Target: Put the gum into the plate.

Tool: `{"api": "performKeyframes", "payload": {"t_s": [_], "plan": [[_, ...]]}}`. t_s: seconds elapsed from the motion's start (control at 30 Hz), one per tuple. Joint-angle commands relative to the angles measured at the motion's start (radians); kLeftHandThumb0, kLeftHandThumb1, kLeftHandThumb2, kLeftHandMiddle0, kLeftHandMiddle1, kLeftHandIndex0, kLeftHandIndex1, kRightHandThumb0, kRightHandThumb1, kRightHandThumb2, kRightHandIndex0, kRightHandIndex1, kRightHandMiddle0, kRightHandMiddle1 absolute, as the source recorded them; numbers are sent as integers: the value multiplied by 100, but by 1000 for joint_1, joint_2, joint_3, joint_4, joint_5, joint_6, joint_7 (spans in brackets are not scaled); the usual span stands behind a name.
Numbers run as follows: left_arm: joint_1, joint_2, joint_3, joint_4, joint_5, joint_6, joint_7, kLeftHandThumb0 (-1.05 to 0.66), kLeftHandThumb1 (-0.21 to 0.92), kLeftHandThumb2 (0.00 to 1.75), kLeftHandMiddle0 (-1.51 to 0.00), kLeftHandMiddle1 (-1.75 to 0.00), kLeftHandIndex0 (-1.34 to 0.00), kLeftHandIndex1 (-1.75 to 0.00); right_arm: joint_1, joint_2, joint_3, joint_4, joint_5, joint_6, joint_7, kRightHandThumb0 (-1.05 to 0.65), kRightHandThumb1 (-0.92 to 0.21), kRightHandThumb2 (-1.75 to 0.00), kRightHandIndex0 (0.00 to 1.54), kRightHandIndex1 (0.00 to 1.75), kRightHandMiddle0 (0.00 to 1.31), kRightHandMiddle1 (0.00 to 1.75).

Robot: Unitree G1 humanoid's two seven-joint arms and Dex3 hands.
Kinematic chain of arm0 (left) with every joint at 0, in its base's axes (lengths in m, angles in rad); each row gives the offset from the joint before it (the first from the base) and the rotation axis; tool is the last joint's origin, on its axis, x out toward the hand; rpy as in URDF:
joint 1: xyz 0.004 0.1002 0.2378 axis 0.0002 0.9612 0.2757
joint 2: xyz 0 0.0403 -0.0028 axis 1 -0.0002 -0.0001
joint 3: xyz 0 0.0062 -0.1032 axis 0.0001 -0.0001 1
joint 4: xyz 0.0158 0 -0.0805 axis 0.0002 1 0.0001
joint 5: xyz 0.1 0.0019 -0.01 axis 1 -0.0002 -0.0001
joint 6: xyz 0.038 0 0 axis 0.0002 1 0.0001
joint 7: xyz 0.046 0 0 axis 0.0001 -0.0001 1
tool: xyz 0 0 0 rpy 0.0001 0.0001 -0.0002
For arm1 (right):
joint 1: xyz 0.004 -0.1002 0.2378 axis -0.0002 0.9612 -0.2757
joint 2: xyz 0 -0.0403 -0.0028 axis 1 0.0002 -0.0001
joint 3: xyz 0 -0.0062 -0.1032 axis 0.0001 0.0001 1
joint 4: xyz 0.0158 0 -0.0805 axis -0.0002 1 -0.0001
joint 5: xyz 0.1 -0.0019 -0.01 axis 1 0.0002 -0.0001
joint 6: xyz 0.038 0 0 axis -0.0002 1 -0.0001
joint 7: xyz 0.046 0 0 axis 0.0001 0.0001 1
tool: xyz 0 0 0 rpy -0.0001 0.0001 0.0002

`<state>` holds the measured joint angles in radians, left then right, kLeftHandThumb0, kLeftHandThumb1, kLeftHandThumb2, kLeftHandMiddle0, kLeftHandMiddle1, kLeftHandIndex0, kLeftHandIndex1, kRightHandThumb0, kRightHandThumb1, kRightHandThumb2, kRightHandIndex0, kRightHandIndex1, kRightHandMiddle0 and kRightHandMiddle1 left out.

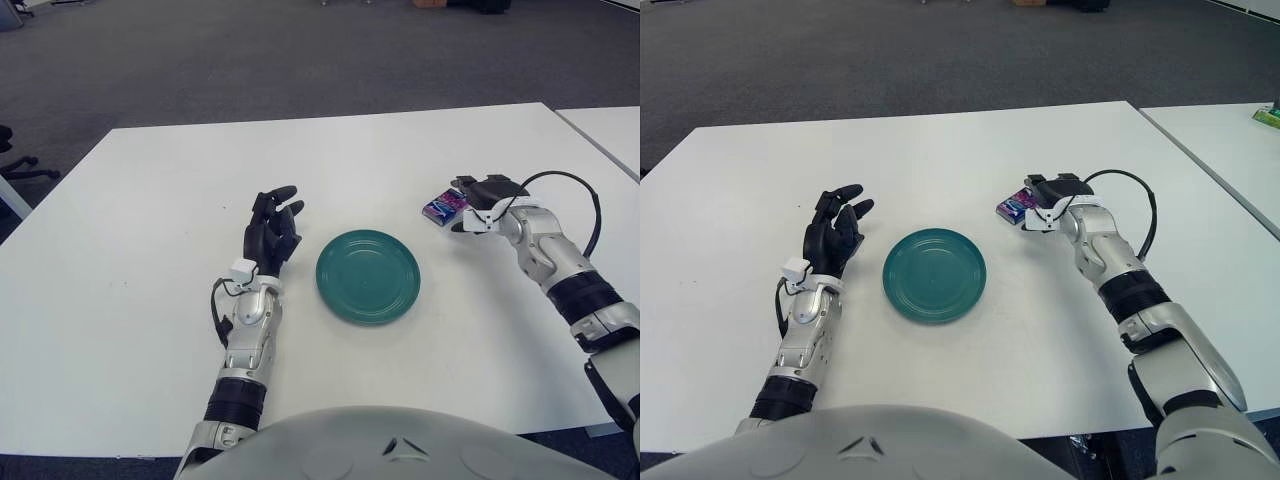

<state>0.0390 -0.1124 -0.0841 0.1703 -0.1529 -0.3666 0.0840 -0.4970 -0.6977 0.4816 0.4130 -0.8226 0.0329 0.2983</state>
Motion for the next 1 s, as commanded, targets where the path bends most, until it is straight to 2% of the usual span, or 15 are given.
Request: {"api": "performKeyframes", "payload": {"t_s": [0.0, 0.27, 0.43, 0.5, 0.77, 0.97], "plan": [[4, -62, -4, 0, -1, -20, 3, -75, 92, 72, -38, -86, -29, -117, -14, -30, 7, -4, -16, -52, 14, -100, -92, -22, 8, 39, 0, 19], [7, -62, -6, 1, 15, -27, 17, -76, 92, 74, -37, -86, -29, -117, -43, -31, 3, 81, -28, -121, -20, -101, -92, -27, 10, 40, 0, 18], [12, -60, -9, -4, 24, -28, 24, -75, 92, 74, -38, -86, -29, -117, -55, -26, -2, 113, -24, -153, -26, -103, -92, -27, 2, 67, 0, 21], [12, -59, -10, -5, 28, -27, 26, -75, 92, 75, -38, -86, -30, -118, -59, -24, -5, 123, -19, -165, -30, -104, -92, -26, 1, 70, 0, 21], [14, -60, -9, -4, 16, -28, 19, -75, 92, 75, -38, -86, -30, -118, -92, -5, 0, 182, -24, -201, -63, -103, -92, -20, 0, 75, 0, 26], [16, -59, -12, -3, 19, -36, 19, -76, 92, 75, -38, -87, -30, -117, -134, 10, 17, 248, -42, -234, -94, -102, -92, -14, 3, 68, 0, 29]]}}
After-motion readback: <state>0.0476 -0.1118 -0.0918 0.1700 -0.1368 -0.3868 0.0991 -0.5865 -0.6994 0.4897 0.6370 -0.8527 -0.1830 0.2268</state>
